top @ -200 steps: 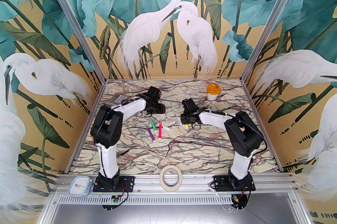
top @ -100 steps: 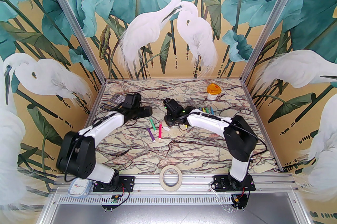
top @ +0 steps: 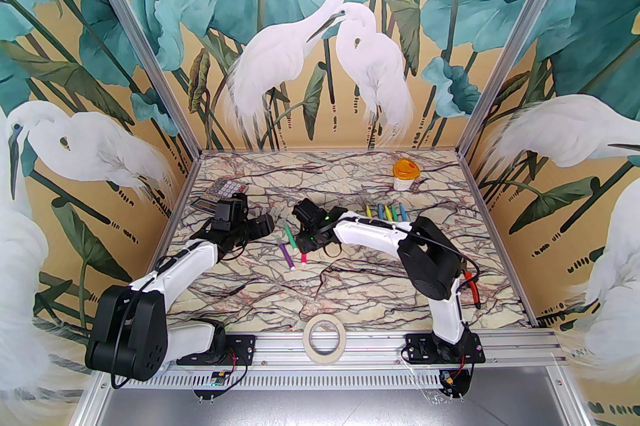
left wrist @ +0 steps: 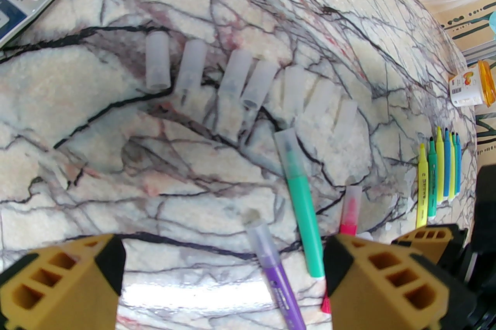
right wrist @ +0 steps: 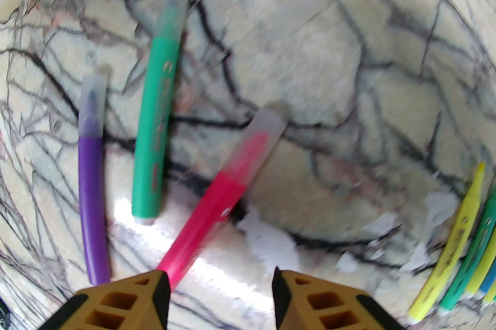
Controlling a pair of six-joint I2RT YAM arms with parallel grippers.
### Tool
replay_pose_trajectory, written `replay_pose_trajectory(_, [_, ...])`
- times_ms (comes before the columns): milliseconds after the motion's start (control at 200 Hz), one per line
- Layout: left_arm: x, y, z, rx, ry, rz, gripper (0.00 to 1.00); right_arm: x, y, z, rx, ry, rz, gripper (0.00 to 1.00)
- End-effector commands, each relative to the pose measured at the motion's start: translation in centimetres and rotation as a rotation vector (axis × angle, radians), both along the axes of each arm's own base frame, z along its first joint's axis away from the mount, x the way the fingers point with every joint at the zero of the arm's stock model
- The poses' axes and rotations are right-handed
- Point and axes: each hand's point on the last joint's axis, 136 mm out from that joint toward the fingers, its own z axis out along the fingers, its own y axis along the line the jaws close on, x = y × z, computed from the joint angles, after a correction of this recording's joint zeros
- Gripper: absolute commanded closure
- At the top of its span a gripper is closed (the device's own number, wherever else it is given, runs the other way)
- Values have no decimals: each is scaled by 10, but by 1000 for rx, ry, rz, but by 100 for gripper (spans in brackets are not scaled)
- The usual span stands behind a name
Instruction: Open the pen caps
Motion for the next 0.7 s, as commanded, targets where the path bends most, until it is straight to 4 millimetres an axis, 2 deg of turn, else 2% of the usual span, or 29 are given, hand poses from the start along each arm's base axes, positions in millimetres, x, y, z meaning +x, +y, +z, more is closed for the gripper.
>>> replay_pose_trajectory(0, [4, -2, 9, -35, -41, -7, 11, -7, 9, -11, -2, 50, -16, 49])
replay_pose_trajectory(305, [2, -2, 11, -30, -48, -20, 10, -3, 17, -25, -23, 67, -20, 50])
replay_pose_trajectory(695, [-1, -2, 28, -50, -91, -20, 10, 7, -14, -44, -232, 20, -41, 61])
